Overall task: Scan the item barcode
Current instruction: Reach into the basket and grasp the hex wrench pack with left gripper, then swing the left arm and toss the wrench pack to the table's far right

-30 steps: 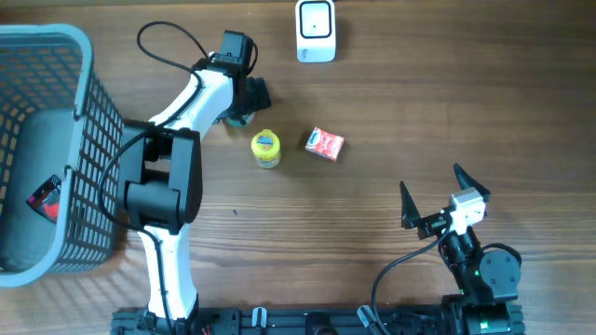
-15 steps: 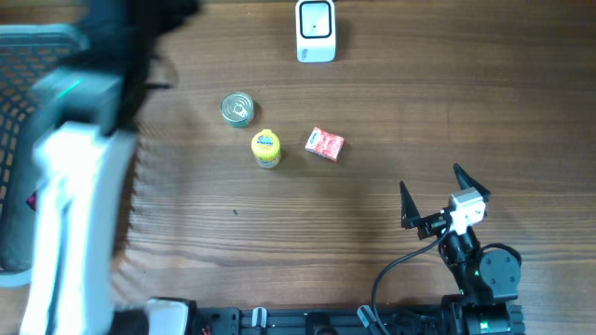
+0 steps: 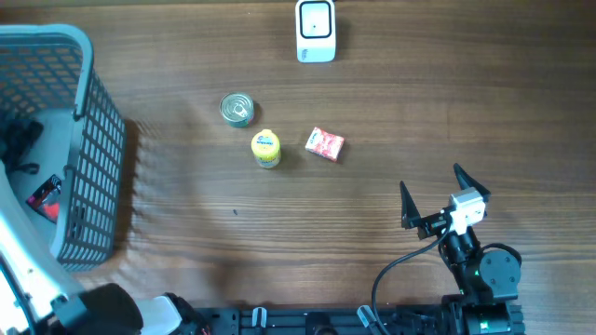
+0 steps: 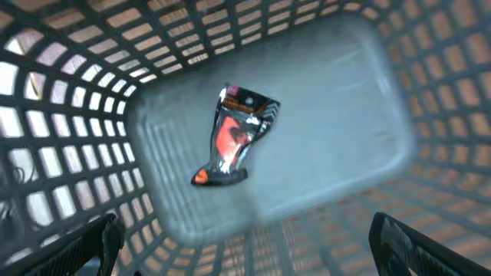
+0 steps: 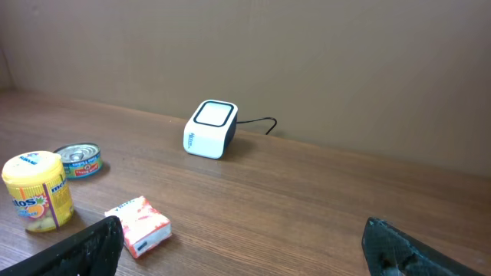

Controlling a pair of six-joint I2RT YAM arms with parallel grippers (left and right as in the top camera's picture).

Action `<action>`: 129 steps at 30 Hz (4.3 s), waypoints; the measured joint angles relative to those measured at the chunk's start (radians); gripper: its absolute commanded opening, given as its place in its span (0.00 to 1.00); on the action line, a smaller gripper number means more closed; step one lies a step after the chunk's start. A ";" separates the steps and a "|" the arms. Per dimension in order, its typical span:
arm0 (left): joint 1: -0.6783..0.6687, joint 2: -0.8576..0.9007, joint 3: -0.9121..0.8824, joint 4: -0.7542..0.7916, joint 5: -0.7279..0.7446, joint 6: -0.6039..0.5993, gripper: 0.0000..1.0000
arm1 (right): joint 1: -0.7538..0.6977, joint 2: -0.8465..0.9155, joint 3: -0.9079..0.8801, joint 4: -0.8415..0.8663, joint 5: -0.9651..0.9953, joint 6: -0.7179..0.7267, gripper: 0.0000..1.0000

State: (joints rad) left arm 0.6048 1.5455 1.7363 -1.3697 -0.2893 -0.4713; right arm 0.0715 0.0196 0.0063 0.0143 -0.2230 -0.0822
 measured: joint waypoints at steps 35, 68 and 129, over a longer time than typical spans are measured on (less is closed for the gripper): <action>0.206 0.045 -0.694 0.743 0.083 0.104 1.00 | 0.000 0.000 0.000 0.000 0.000 0.000 1.00; 0.206 0.188 -0.689 0.791 0.168 0.124 0.27 | 0.000 0.000 0.000 0.000 0.000 0.000 1.00; -0.453 -0.457 -0.577 1.601 1.324 -0.436 0.16 | 0.000 0.002 0.000 0.000 0.000 0.000 1.00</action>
State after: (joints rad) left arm 0.1520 1.0882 1.1591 0.2317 1.0351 -0.9070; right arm 0.0715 0.0216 0.0063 0.0139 -0.2234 -0.0822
